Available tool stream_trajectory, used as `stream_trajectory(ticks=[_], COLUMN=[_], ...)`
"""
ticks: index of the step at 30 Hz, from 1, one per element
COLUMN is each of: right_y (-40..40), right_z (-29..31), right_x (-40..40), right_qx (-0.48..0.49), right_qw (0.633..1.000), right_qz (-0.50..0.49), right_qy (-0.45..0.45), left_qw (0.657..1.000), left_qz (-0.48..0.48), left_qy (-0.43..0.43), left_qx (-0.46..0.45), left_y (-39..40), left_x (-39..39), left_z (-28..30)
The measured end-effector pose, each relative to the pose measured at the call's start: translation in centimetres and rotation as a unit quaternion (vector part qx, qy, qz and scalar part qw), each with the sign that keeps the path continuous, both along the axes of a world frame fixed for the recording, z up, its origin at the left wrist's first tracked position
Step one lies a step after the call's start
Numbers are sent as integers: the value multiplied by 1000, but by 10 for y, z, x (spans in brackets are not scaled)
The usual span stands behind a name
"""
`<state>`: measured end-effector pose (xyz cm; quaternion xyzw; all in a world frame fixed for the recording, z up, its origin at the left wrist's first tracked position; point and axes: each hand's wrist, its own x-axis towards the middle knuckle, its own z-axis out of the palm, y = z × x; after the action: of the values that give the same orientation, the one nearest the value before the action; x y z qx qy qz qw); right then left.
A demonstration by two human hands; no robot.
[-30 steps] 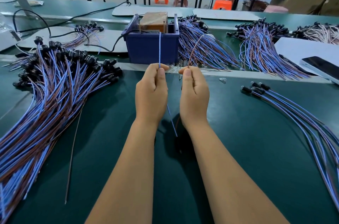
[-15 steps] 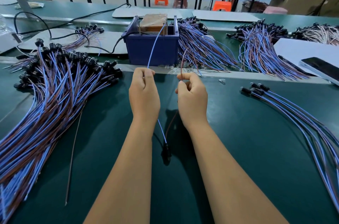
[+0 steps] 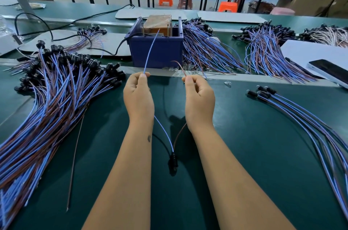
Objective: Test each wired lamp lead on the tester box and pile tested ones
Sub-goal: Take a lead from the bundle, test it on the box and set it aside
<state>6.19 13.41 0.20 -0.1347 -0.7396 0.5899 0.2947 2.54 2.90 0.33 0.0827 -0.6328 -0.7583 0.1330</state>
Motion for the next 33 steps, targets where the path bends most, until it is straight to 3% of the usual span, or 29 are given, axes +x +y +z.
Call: stream_trajectory(ticks=[5, 11, 33], right_y=[3, 5, 7], right_z=[0, 0, 0], right_x=[-3, -5, -6], right_qx=[-37, -87, -192], right_qw=[999, 996, 981], right_qz=[-14, 1, -2], right_qy=[10, 29, 32], left_qw=[999, 998, 999], left_qz=[20, 35, 26], left_qy=[-41, -10, -30], left_qx=[-10, -52, 11], left_y=[-4, -7, -9], left_x=[-4, -5, -6], left_z=[-1, -4, 0])
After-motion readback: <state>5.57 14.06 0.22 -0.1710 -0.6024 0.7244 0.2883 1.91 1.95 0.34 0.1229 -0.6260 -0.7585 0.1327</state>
